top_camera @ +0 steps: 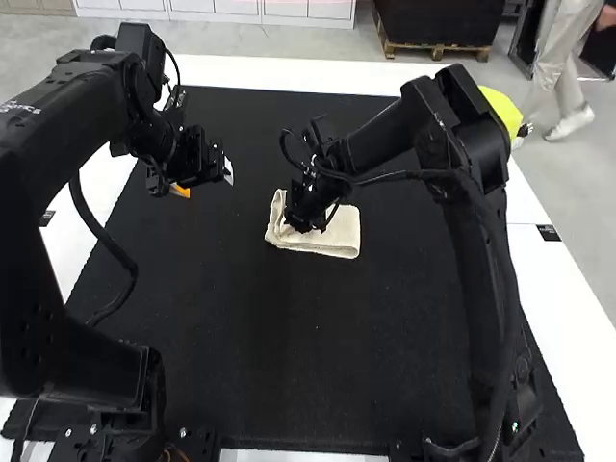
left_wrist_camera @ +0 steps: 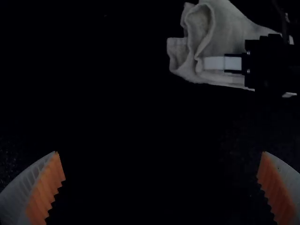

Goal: Fold the towel.

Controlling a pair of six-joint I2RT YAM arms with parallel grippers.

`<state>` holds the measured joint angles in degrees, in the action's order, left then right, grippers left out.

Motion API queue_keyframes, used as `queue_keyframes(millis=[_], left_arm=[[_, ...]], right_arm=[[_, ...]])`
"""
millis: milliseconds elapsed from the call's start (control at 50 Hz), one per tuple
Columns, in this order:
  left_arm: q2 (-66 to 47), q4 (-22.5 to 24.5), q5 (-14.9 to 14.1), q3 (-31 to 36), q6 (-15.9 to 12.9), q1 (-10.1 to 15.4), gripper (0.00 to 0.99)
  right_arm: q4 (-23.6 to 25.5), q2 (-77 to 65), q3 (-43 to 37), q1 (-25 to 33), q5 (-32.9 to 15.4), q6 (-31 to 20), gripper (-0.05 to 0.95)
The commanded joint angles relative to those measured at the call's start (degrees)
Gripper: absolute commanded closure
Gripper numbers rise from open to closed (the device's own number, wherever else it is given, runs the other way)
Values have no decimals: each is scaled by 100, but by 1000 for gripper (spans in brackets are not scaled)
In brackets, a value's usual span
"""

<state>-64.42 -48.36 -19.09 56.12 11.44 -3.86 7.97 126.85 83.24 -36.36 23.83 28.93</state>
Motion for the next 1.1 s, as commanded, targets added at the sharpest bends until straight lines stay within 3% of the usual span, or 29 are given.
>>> queue_keyframes(millis=[0,1080], left_arm=[[220,11,-60,127,25,-62,25],[211,19,-60,127,25,-106,25]], right_arm=[[-23,51,359,-117,60,16,918],[3,508,729,-310,121,25,918]])
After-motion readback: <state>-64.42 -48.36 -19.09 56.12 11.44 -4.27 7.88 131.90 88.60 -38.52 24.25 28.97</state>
